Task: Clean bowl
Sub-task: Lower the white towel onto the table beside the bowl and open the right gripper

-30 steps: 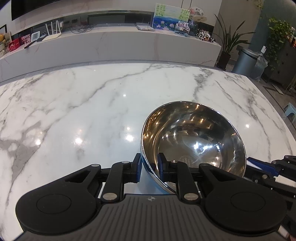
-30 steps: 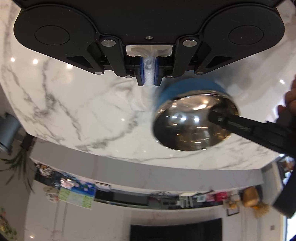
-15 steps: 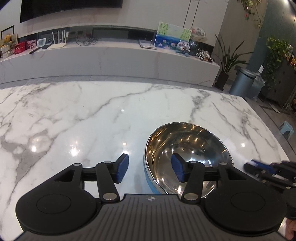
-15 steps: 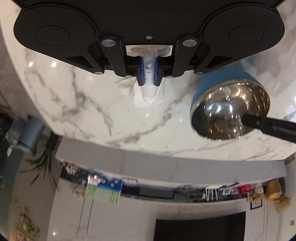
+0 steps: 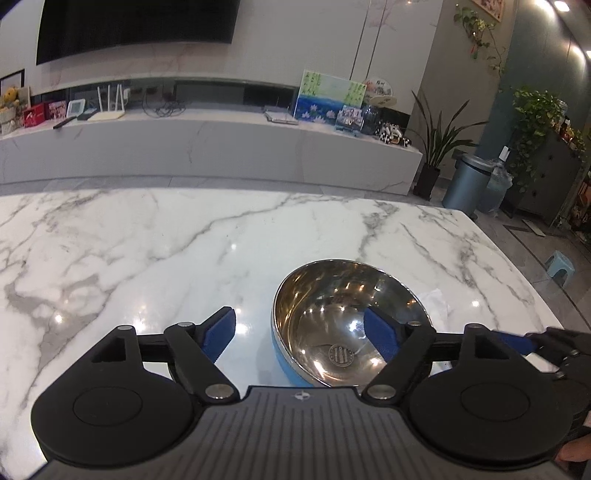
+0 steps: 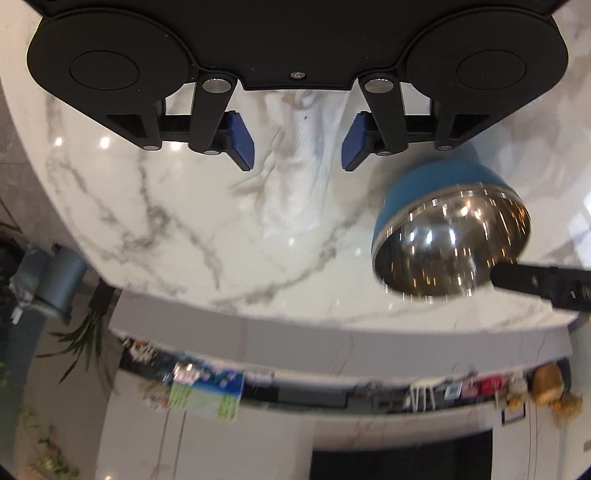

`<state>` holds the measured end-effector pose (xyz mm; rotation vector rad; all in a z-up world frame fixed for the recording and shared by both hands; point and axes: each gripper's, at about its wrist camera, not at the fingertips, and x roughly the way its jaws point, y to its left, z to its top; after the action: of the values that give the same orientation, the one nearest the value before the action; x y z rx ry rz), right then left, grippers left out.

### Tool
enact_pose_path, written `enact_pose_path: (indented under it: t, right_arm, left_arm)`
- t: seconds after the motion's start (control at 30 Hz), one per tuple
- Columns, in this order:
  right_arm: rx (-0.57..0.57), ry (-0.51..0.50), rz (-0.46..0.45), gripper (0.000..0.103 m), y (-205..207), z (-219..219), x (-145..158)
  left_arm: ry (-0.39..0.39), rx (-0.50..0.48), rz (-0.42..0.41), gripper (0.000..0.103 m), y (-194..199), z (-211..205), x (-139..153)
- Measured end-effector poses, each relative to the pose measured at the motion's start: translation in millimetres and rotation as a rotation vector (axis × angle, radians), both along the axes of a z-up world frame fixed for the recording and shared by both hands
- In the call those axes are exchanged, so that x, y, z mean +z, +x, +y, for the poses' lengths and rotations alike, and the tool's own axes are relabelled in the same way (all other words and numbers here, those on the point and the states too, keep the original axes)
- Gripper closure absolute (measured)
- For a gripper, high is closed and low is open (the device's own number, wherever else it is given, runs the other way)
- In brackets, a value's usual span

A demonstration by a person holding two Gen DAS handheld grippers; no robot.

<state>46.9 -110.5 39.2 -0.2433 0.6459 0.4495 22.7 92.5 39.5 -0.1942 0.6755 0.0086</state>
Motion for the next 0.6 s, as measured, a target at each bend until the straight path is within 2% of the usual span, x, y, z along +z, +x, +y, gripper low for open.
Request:
enact_pose_path:
  t: [0.1,0.2,0.3,0.47,0.6]
  right_arm:
    - [-0.014,0.031,-0.012,0.036,-7.3,-4.8,5.6]
    - [-0.016,0.046,-0.016,0.034,-13.9,-6.1,11.2]
    - [-0.025,0.053,-0.025,0.027,-19.5,-7.4,15.2]
    - [-0.027,0.065,-0.034,0.027,-29.0,-10.2,17.6]
    - [-0.025,0.056,-0.037,0.027,-37.7,-12.8,15.4]
  left_arm:
    - [0.027,-0.031,-0.002,0.016,-7.8,-7.8,3.1]
    - [0.035,-0.036,-0.014,0.016,-18.4,-13.4,6.1]
    - [0.022,-0.043,-0.032,0.016,-29.7,-16.7,6.7]
    - [0.089,-0.049,-0.057,0.016,-46.3,-29.8,1.5]
    - [0.094,-0.051,-0.061,0.016,-49.1,-35.2,-4.3]
